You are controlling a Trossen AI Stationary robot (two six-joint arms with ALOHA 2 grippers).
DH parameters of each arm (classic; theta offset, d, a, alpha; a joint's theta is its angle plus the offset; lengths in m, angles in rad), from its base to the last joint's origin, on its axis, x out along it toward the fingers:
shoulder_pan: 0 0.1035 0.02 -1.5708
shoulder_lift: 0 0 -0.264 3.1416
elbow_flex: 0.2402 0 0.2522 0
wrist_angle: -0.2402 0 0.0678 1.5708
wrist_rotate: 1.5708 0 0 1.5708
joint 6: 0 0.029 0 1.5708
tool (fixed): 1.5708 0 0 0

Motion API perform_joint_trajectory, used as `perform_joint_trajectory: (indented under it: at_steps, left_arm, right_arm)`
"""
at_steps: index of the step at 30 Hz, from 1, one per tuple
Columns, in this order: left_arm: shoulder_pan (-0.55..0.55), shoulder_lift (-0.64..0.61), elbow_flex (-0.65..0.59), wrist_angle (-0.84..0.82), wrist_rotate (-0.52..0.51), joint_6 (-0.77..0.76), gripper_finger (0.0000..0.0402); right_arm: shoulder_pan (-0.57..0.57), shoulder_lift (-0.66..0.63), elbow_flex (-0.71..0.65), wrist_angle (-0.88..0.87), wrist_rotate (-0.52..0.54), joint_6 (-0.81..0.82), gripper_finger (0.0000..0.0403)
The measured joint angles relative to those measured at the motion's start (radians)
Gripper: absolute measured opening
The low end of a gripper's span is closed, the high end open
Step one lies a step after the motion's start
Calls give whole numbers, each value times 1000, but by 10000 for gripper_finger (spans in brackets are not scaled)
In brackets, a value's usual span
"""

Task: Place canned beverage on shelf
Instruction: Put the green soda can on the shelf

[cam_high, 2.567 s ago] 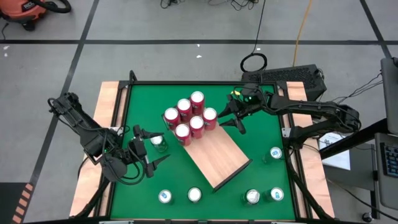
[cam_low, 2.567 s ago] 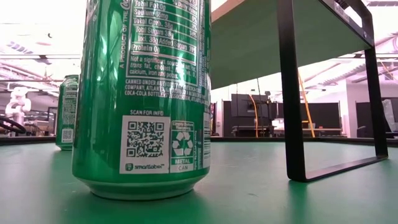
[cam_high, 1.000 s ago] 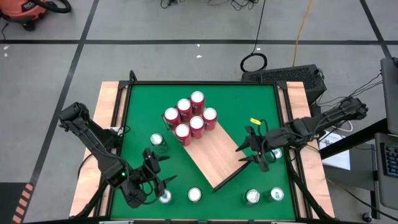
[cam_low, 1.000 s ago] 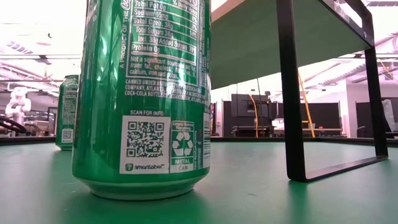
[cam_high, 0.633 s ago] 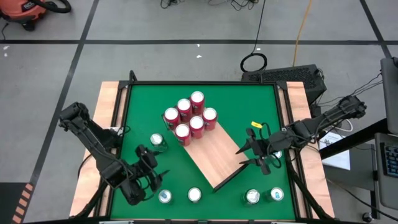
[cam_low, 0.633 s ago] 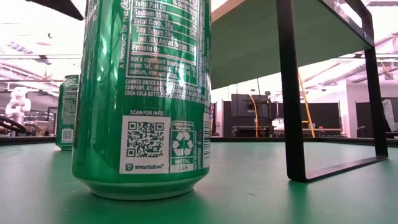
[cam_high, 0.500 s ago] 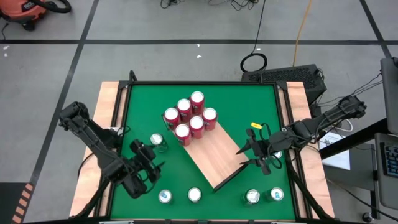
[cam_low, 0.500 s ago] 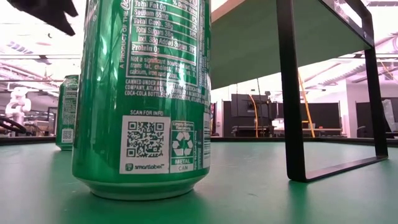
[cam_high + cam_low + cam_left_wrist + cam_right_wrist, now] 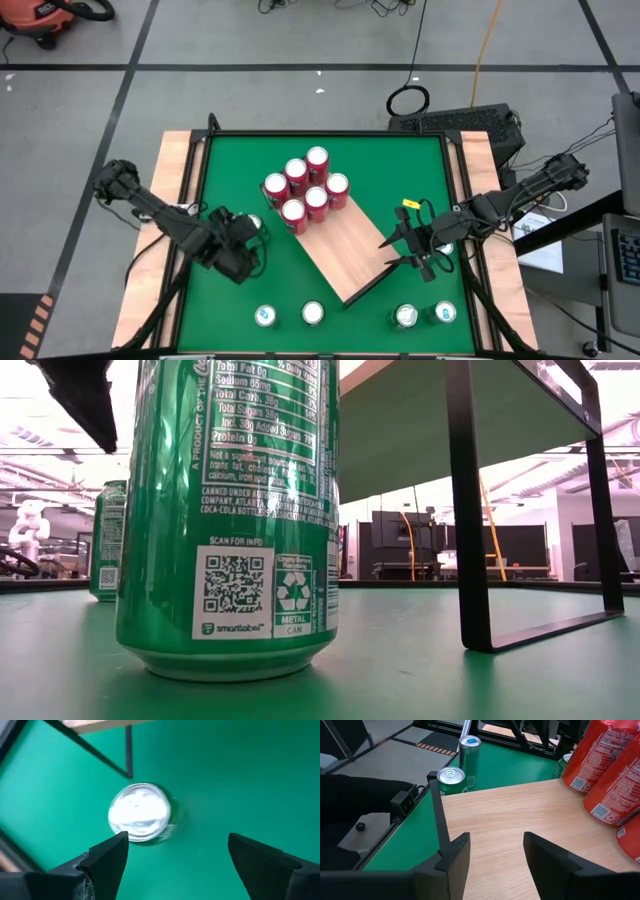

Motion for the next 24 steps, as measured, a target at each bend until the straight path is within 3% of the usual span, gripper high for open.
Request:
perform_joint_trajectory:
  at_steps: [3,6,16,24]
  left_arm:
    - [25,-27,-7,-28,37,73,331]
    - [29,-53,-21,45,32,103,331]
    - [-100,30,-20,664,10,360,331]
    - [-146,145,-8,717,-19,404,331]
  right_arm:
    - [0,0,0,0,0,4,176]
    - [0,1,0,4,0,14,176]
    - [0,2,0,32,0,91,176]
    - [0,2,0,45,0,82,176]
